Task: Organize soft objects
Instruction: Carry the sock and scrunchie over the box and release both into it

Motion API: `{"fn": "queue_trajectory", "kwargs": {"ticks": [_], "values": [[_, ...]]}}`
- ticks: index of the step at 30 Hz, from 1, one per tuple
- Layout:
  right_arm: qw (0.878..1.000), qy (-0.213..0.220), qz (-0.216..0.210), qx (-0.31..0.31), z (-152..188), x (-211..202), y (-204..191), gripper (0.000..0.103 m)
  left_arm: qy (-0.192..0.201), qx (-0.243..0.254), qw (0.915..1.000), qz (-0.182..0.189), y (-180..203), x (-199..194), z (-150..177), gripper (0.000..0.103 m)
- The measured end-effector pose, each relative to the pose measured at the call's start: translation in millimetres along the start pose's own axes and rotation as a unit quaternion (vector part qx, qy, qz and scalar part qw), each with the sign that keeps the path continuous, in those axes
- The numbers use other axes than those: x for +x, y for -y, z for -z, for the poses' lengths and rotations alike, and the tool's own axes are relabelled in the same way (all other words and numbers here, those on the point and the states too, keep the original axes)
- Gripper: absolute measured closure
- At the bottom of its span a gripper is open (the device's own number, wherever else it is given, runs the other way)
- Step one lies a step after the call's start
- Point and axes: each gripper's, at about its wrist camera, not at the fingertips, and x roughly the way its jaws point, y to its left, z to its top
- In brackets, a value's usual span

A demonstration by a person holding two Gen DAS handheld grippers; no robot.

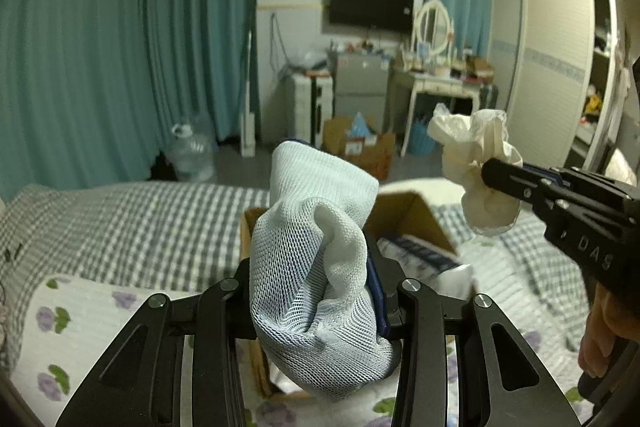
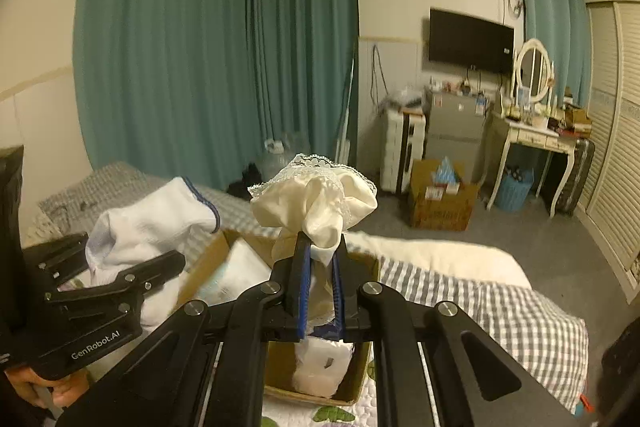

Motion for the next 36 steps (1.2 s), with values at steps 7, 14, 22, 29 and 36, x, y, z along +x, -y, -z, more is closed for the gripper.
{"fn": "queue_trajectory", "kwargs": {"ticks": [7, 14, 22, 29, 36], "values": [[0.997, -0.074, 0.004, -0.008, 36.4, 85.2, 14.8, 0.094, -0.066, 0.003, 0.9978, -0.008, 0.9, 58.5, 17.6, 0.065], [0.993, -0.119, 0.009, -0.009, 56.0, 130.0, 28.6, 0.094, -0.102, 0.003, 0.9948, 0.000, 6.0, 76.8, 29.7, 0.059], [0.994, -0.102, 0.023, -0.024, 52.7, 117.2, 22.3, 0.063, -0.094, 0.000, 0.9956, 0.006, 9.3, 57.6, 15.7, 0.048], [0.997, -0.061, 0.032, -0.024, 35.6, 75.0, 18.5, 0.047, -0.010, 0.020, 0.9994, -0.027, 9.1, 4.6, -4.7, 0.016], [0.999, -0.019, 0.038, -0.022, 13.0, 19.0, 12.2, 0.040, 0.016, -0.002, 0.9995, -0.028, -3.0, -36.3, -21.8, 0.016]]}}
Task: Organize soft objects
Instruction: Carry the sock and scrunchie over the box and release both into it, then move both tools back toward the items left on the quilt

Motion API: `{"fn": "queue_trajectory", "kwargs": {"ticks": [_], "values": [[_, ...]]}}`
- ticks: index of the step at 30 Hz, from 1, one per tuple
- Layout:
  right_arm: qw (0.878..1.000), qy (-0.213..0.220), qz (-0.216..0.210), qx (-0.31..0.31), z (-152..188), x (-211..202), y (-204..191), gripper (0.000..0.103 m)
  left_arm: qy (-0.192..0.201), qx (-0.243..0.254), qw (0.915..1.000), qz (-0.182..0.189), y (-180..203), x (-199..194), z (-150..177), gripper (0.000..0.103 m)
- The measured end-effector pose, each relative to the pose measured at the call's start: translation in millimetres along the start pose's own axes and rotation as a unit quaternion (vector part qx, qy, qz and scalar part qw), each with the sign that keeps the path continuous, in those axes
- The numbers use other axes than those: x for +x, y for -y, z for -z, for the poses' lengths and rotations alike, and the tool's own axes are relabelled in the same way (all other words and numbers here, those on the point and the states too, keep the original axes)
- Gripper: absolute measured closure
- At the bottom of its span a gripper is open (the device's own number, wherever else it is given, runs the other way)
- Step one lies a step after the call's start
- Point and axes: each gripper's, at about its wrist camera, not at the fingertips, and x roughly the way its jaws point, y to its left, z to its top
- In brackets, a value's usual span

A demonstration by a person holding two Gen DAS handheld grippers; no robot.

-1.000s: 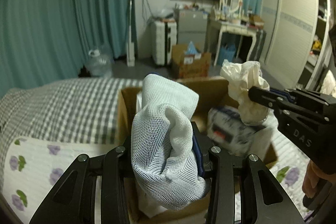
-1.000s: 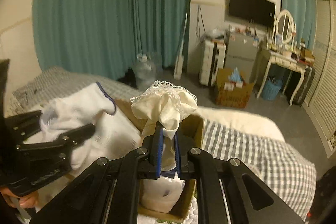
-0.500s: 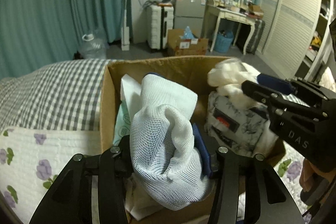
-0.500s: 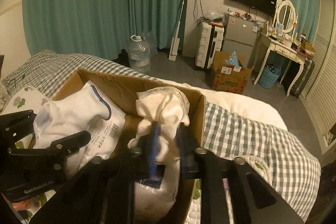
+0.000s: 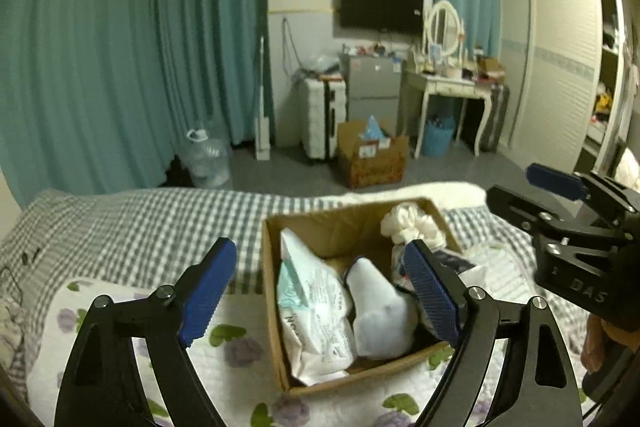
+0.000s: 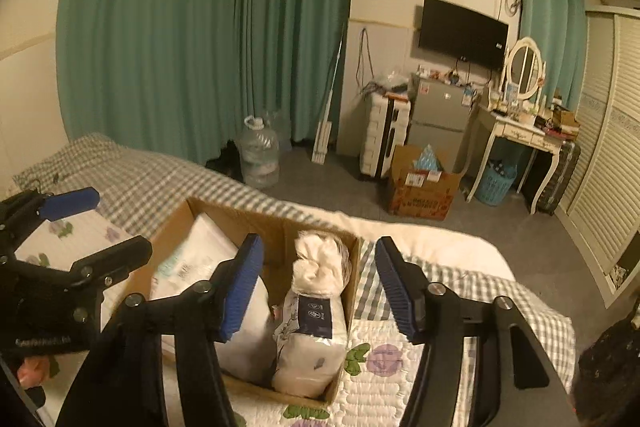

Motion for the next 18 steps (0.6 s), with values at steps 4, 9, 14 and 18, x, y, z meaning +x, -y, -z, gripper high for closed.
{"fn": "queue_trajectory", "kwargs": {"ticks": [4, 9, 14, 18], "values": [[1.000, 0.024, 0.005, 0.000, -8.3, -38.3, -3.4, 0.030, 0.014, -0.011, 0.9998, -0.003, -2.1, -28.8, -3.9, 0.016], [0.999, 0.052, 0.007, 0.004, -11.9, -84.7, -6.9, 0.013, 0.035, -0.019, 0.9992, -0.011, -6.7, -69.1, -7.5, 0.016], [0.997, 0.066, -0.012, 0.025, -10.4, -129.5, -6.6, 0.007, 0.060, -0.026, 0.9976, -0.022, -4.1, -108.7, -4.0, 0.010], [0.996, 0.082, -0.012, 0.030, -5.3, -163.2, -9.4, 0.000, 0.086, -0.036, 0.9953, -0.027, -5.7, -138.7, -1.0, 0.004]]}}
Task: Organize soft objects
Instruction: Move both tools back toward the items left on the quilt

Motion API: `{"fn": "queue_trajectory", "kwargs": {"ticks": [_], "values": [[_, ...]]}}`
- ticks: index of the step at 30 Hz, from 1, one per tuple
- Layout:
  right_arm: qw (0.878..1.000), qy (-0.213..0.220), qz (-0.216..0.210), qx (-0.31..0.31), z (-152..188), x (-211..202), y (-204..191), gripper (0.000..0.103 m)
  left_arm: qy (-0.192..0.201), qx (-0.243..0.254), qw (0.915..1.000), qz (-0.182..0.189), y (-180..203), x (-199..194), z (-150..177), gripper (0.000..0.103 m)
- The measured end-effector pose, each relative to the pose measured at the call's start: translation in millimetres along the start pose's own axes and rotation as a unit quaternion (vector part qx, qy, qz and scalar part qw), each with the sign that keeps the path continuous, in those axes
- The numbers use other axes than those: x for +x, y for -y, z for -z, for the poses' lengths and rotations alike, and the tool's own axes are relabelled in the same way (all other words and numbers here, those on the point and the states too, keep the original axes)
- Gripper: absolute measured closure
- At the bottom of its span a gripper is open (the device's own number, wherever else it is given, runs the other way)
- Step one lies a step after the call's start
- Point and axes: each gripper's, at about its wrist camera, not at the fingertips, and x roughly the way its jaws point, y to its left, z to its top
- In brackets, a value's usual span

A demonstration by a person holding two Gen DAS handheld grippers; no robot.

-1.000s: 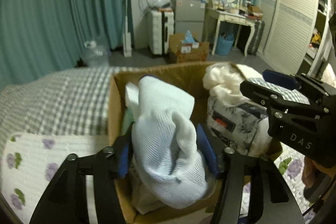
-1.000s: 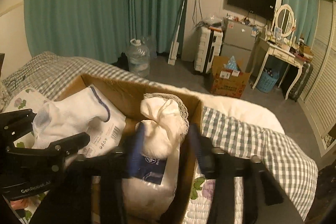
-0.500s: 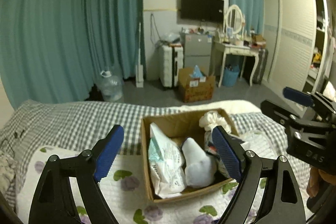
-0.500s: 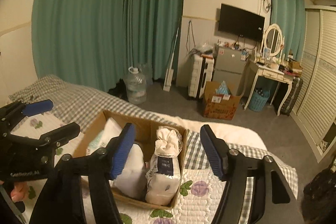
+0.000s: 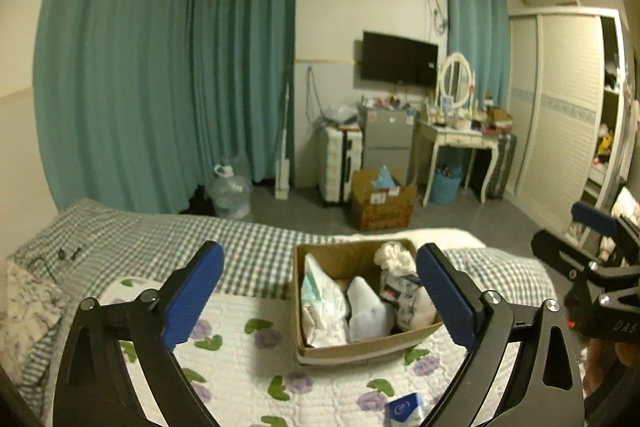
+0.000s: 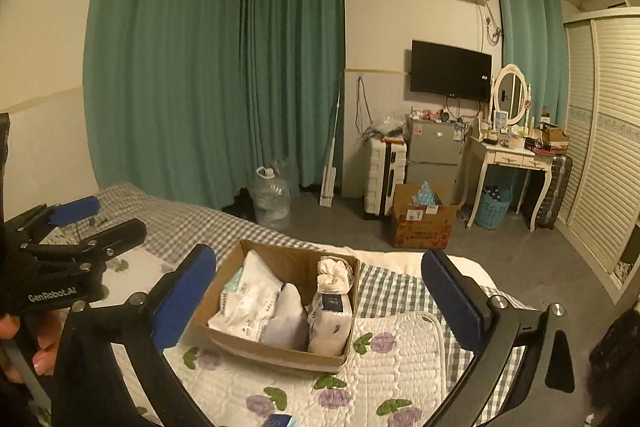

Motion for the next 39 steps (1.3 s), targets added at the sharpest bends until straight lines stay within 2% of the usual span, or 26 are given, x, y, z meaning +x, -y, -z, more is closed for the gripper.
{"fn": "queue_trajectory", "kwargs": {"ticks": [5, 13, 22, 25, 30, 34, 36, 39], "values": [[1.000, 0.001, -0.006, -0.007, 1.5, -28.9, -8.4, 0.000, 0.016, -0.008, 0.9998, -0.006, -3.5, -27.9, 2.9, 0.003], [1.000, 0.000, -0.005, -0.025, 21.5, -59.4, -16.5, 0.000, 0.022, 0.003, 0.9997, -0.011, 1.7, -48.9, 23.9, 0.003], [0.997, -0.042, 0.007, -0.065, 57.0, -45.2, -11.4, 0.000, -0.012, 0.018, 0.9997, -0.011, 11.5, -32.1, 59.0, 0.003], [0.994, -0.072, 0.015, -0.087, 75.6, -30.6, -5.6, 0.000, -0.026, 0.034, 0.9990, -0.009, 17.4, -22.9, 76.4, 0.003], [0.986, -0.129, 0.012, -0.102, 111.6, -1.3, 7.5, 0.000, -0.064, 0.045, 0.9969, -0.001, 23.4, -2.1, 109.7, 0.004], [0.977, -0.174, 0.017, -0.124, 140.7, 22.1, 11.9, 0.000, -0.110, 0.058, 0.9923, -0.001, 28.4, 11.9, 144.4, 0.017], [0.973, -0.191, 0.015, -0.127, 152.3, 31.9, 14.1, 0.000, -0.147, 0.053, 0.9877, 0.010, 30.3, 19.3, 167.7, 0.023], [0.968, -0.215, 0.010, -0.127, 169.4, 46.6, 15.1, 0.000, -0.193, 0.050, 0.9795, 0.030, 36.2, 24.0, 201.5, 0.025]]}}
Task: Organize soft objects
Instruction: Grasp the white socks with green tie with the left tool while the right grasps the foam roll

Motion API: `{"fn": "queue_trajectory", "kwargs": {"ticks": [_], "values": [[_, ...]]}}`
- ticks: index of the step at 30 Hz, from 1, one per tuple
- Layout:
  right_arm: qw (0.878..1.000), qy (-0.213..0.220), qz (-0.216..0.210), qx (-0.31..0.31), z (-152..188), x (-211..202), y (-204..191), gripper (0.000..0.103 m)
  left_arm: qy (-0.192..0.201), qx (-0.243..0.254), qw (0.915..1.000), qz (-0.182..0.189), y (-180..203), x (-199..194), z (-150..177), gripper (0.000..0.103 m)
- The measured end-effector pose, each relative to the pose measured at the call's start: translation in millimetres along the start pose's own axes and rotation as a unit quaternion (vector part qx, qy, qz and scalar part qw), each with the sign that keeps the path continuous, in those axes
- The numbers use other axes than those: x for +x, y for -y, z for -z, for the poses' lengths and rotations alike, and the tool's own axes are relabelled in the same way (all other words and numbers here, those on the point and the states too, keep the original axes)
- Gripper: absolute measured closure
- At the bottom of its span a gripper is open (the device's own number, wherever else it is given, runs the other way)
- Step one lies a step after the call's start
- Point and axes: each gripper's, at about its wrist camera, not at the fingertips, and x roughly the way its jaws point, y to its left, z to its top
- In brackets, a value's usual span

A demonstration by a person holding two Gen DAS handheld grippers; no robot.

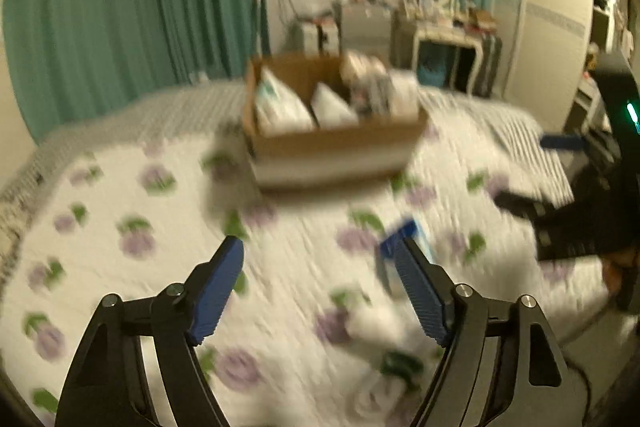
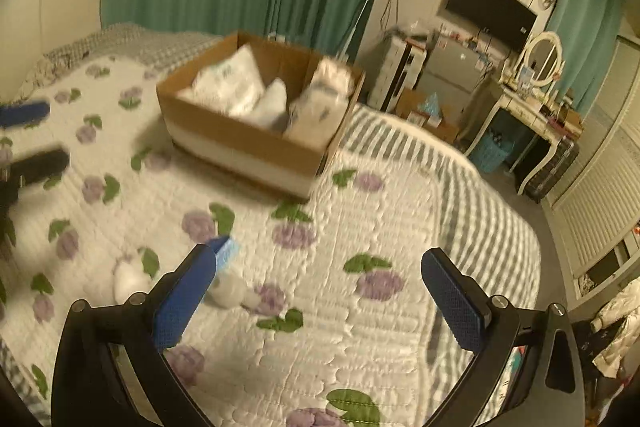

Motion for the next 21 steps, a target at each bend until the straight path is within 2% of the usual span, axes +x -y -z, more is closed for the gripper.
{"fn": "queue_trajectory", "kwargs": {"ticks": [4, 8, 11, 12, 13, 14, 18, 19, 20, 21], "values": [[0.999, -0.039, -0.012, -0.004, 13.6, 28.8, -5.4, 0.000, -0.051, 0.018, 0.9978, 0.038, 19.0, 17.3, 33.3, 0.025], [0.996, -0.076, -0.033, -0.017, 25.9, 54.6, -13.5, 0.001, -0.097, 0.041, 0.9922, 0.067, 41.1, 32.9, 58.6, 0.025], [0.993, -0.105, -0.049, -0.035, 32.8, 73.1, -24.0, 0.016, -0.118, 0.038, 0.9891, 0.080, 47.6, 43.5, 71.0, 0.025], [0.991, -0.111, -0.054, -0.041, 34.5, 77.6, -27.5, 0.018, -0.124, 0.035, 0.9882, 0.082, 48.9, 47.3, 74.8, 0.025], [0.990, -0.120, -0.059, -0.050, 36.3, 83.2, -32.0, 0.018, -0.128, 0.033, 0.9877, 0.084, 48.6, 49.8, 76.2, 0.029], [0.988, -0.125, -0.063, -0.058, 37.5, 88.0, -36.0, 0.018, -0.133, 0.032, 0.9867, 0.087, 49.2, 54.1, 78.7, 0.038], [0.985, -0.139, -0.077, -0.066, 36.7, 102.9, -44.1, 0.018, -0.135, 0.022, 0.9861, 0.094, 48.8, 63.8, 83.6, 0.047], [0.984, -0.143, -0.081, -0.067, 35.9, 107.6, -46.6, 0.018, -0.132, 0.020, 0.9864, 0.095, 48.0, 64.0, 83.5, 0.053], [0.983, -0.146, -0.085, -0.071, 35.3, 111.6, -49.9, 0.022, -0.130, 0.019, 0.9867, 0.095, 47.4, 65.1, 83.4, 0.061], [0.982, -0.149, -0.086, -0.075, 34.9, 114.4, -52.6, 0.027, -0.128, 0.017, 0.9870, 0.096, 46.6, 65.8, 82.8, 0.063]]}}
